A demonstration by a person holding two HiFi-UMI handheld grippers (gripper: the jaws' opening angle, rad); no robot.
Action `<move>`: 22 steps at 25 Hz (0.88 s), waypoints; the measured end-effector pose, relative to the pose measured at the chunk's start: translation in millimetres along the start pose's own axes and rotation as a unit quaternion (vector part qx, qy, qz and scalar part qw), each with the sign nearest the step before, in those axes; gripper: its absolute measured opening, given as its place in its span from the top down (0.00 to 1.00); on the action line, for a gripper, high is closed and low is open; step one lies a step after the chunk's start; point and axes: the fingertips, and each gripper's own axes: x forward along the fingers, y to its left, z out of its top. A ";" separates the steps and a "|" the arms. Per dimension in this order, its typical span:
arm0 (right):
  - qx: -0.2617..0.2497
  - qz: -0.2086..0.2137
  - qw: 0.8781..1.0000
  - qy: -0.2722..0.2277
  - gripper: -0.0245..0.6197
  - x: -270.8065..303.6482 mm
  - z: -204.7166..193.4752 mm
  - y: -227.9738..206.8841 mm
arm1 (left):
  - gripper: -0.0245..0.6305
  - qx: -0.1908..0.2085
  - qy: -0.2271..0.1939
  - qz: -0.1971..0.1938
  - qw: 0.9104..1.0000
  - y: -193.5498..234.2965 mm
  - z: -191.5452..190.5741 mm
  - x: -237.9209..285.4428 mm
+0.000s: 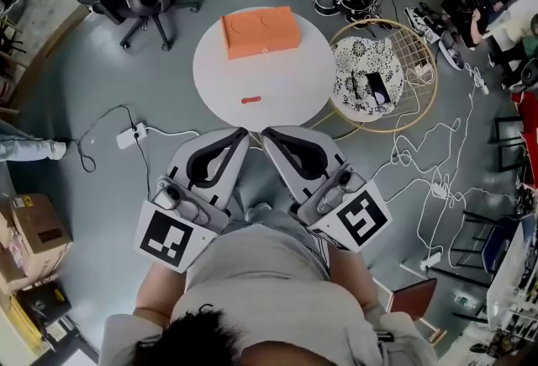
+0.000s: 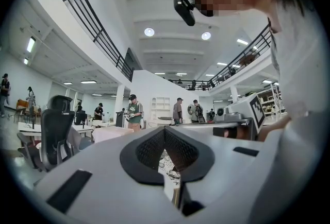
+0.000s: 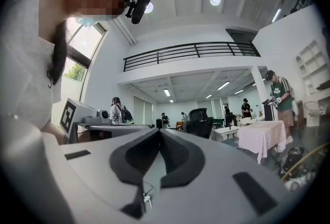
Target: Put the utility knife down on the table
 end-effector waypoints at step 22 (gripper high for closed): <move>0.001 -0.008 1.000 0.002 0.95 -11.9 -2.6 25.6 | 0.95 -0.009 0.000 -0.022 1.000 -18.6 -7.0 -18.1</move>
